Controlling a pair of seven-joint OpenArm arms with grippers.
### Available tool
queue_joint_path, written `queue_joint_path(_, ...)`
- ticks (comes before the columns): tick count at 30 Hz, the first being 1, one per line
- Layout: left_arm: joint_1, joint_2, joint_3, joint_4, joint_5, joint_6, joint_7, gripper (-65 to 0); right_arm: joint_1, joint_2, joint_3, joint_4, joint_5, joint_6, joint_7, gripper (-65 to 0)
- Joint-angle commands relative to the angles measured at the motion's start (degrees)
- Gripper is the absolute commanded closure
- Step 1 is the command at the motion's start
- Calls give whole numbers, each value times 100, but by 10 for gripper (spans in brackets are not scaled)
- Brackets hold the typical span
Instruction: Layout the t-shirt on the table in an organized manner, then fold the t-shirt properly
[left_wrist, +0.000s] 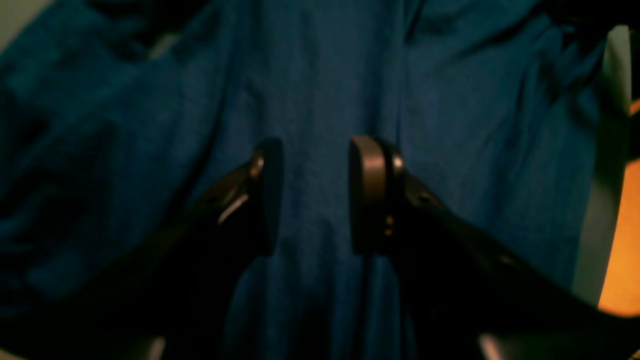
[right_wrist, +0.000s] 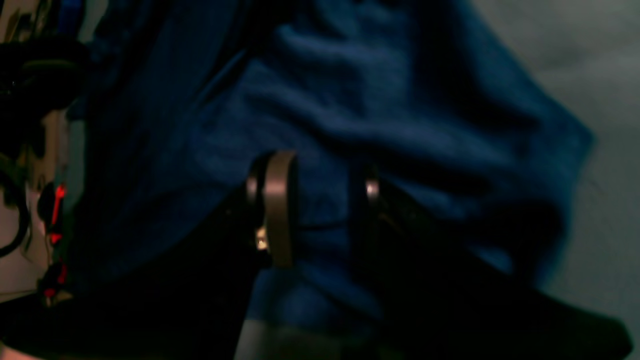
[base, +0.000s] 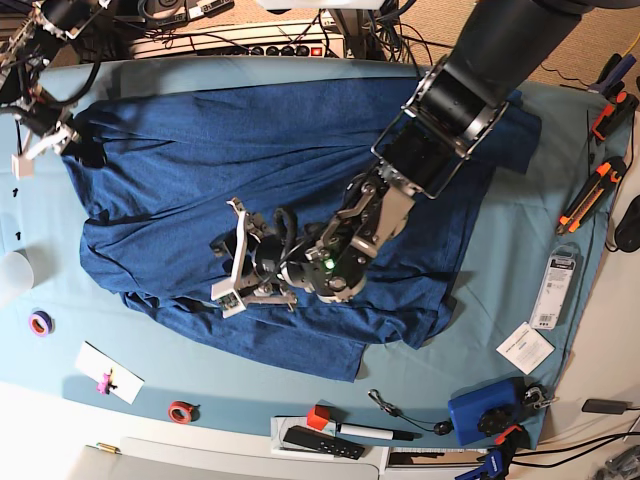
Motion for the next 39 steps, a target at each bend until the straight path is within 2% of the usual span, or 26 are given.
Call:
queue_joint_path(1, -160, 61, -33, 59, -63, -4, -70, -204, -20, 166, 155, 85, 96, 17, 238, -173)
queue_joint_path(4, -149, 24, -33, 39, -63, -4, -24, -204, -11, 175, 542, 85, 96, 17, 334, -177)
queue_joint_path(8, -149, -70, -33, 39, -63, -9, -2, -204, -9, 177, 791, 85, -254, 17, 575, -272)
queue_joint_path(10, -149, -105, -33, 39, -63, -15, 28, -204, -4, 160, 782, 83, -603, 17, 896, -289)
queue_joint_path(13, -151, -109, -33, 39, -66, -26, 39, -204, 31, 162, 776, 83, -785, 13, 1180, -289)
queue_joint_path(21, -149, -111, -33, 39, -68, -46, 68, -204, 205, 164, 774, -33, -1309, -308, 1250, -289)
queue_joint_path(33, -151, -111, -33, 39, -66, -46, 61, -204, 487, 162, 774, -1132, -1252, -90, 1351, -286)
queue_joint_path(34, -151, -111, -33, 39, -66, -46, 61, -204, 531, 160, 774, -1156, -1252, -87, 1327, -271)
queue_joint_path(37, -149, -114, -33, 39, -63, -46, 59, -204, 549, 177, 776, -1158, -1193, -28, 1255, -137)
queue_joint_path(39, -151, -114, -33, 39, -63, -46, 61, -204, 546, 197, 778, -1156, -1093, 17, 1008, -44)
